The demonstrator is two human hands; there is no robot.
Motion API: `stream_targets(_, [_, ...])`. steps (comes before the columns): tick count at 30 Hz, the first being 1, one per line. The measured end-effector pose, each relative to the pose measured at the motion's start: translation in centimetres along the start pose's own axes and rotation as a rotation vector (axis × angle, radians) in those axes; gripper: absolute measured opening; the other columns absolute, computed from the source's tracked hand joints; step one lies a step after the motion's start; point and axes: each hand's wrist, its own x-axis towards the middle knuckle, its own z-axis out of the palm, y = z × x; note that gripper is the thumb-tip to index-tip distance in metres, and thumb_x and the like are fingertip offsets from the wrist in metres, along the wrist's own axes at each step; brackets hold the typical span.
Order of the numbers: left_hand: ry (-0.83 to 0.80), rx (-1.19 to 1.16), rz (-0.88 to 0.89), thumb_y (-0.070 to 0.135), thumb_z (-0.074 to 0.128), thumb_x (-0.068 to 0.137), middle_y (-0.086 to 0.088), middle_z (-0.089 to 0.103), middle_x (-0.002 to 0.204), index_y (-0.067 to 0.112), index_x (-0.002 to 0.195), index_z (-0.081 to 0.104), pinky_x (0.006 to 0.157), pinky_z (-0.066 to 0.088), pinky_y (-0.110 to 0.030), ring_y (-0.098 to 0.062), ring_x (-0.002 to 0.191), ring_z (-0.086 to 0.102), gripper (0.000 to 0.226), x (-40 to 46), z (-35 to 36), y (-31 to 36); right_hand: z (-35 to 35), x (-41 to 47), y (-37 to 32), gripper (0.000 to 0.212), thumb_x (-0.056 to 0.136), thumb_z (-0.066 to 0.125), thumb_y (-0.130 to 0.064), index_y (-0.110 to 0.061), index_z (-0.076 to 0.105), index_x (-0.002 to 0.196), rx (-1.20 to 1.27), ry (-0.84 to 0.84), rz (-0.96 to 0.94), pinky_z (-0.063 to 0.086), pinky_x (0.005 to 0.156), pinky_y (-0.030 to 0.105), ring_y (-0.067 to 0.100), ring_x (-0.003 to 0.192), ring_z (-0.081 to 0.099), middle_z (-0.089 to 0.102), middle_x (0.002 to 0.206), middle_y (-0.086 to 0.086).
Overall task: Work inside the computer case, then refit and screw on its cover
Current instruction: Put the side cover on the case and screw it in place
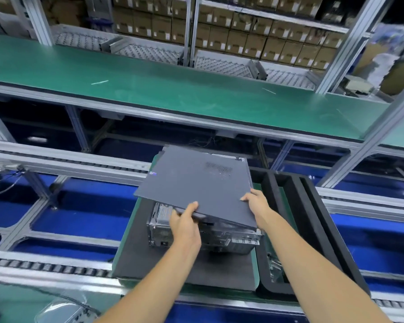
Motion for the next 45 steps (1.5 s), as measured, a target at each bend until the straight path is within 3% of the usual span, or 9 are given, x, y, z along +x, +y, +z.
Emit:
stream_targets(3, [-0.004, 0.392, -0.074, 0.003, 0.08, 0.083, -0.012, 0.07, 0.108, 0.009, 0.106, 0.052, 0.086, 0.059, -0.046, -0.025, 0.092, 0.072, 0.037, -0.2, -1.7, -1.1, -1.6, 0.8, 0.5, 0.043, 0.094, 0.055, -0.002, -0.01, 0.053, 0.137, -0.186, 0.048, -0.043, 0.055, 0.092, 0.044, 0.034, 0.109, 0.065, 0.062, 0.131, 0.014])
stream_targets(9, [-0.304, 0.954, -0.383, 0.039, 0.052, 0.105, -0.014, 0.078, 0.092, -0.002, 0.125, 0.052, 0.046, 0.056, -0.03, -0.026, 0.077, 0.078, 0.046, -1.4, -2.7, 0.7, -2.0, 0.9, 0.8, 0.066, 0.095, 0.054, -0.009, -0.027, 0.038, 0.157, -0.445, 0.084, -0.06, 0.042, 0.088, 0.034, 0.035, 0.108, 0.049, 0.029, 0.152, 0.017])
stream_targets(17, [-0.537, 1.571, -0.609, 0.057, 0.038, 0.104, -0.015, 0.078, 0.094, 0.003, 0.127, 0.056, 0.045, 0.043, -0.018, -0.016, 0.071, 0.075, 0.061, -1.0, -0.3, 5.1, -2.5, 2.4, 1.2, 0.069, 0.095, 0.056, -0.012, -0.027, 0.035, 0.159, -0.649, 0.116, -0.076, 0.039, 0.104, 0.042, 0.04, 0.135, 0.033, 0.039, 0.152, 0.017])
stream_targets(21, [-0.622, 1.819, -0.106, 0.054, 0.051, 0.1, -0.004, 0.075, 0.069, 0.021, 0.08, 0.064, 0.047, 0.04, -0.019, -0.011, 0.05, 0.063, 0.041, 0.4, 0.1, 5.9, -1.8, 2.5, 1.7, 0.074, 0.094, 0.062, -0.022, -0.029, 0.03, 0.159, -0.777, 0.105, -0.075, 0.038, 0.103, 0.043, 0.042, 0.132, 0.034, 0.028, 0.15, 0.02])
stream_targets(23, [-0.683, 1.964, 0.581, 0.071, 0.056, 0.087, 0.012, 0.072, 0.083, 0.033, 0.089, 0.062, 0.071, 0.05, -0.026, -0.009, 0.081, 0.064, 0.038, 1.8, 0.0, 6.9, -2.0, 2.6, 1.9, 0.071, 0.094, 0.062, -0.026, -0.03, 0.034, 0.158, -0.866, 0.122, -0.112, 0.036, 0.105, 0.045, 0.04, 0.131, 0.034, 0.031, 0.148, 0.019])
stream_targets(25, [-0.873, 2.101, 0.855, 0.091, 0.051, 0.072, 0.014, 0.055, 0.139, 0.049, 0.13, 0.05, 0.112, 0.038, -0.035, -0.015, 0.138, 0.04, 0.072, 3.7, -0.7, 8.1, -2.2, 2.5, 2.3, 0.067, 0.095, 0.061, -0.027, -0.03, 0.036, 0.157, -0.872, 0.124, -0.147, 0.034, 0.109, 0.046, 0.039, 0.132, 0.033, 0.033, 0.146, 0.016])
stream_targets(29, [-0.975, 2.43, 0.589, 0.093, 0.054, 0.066, 0.011, -0.014, 0.169, 0.067, 0.148, -0.008, 0.12, 0.001, -0.068, -0.026, 0.155, -0.018, 0.107, 7.5, -4.4, 8.8, -2.2, 1.5, 3.7, 0.072, 0.099, 0.058, -0.032, -0.025, 0.025, 0.162, -0.932, 0.075, -0.231, 0.026, 0.112, 0.044, 0.035, 0.137, 0.026, 0.027, 0.153, 0.011])
stream_targets(35, [-0.884, 2.422, 0.704, 0.093, 0.04, 0.076, 0.013, -0.017, 0.168, 0.066, 0.147, -0.016, 0.118, 0.005, -0.072, -0.029, 0.154, -0.022, 0.094, 8.2, -7.4, 8.2, -1.8, 0.6, 6.0, 0.084, 0.099, 0.048, -0.045, -0.018, 0.004, 0.164, -1.042, 0.003, -0.391, 0.008, 0.124, 0.05, 0.018, 0.157, -0.005, 0.0, 0.172, 0.0])
stream_targets(45, [-0.791, 2.332, 0.785, 0.094, 0.012, 0.084, 0.01, -0.005, 0.17, 0.07, 0.146, -0.011, 0.122, -0.005, -0.064, -0.027, 0.156, -0.015, 0.071, 8.0, -7.0, 7.1, -1.9, 0.7, 6.5, 0.075, 0.101, 0.036, -0.05, -0.023, 0.007, 0.165, -1.167, 0.087, -0.47, 0.009, 0.125, 0.049, 0.015, 0.158, -0.007, 0.002, 0.172, -0.002])
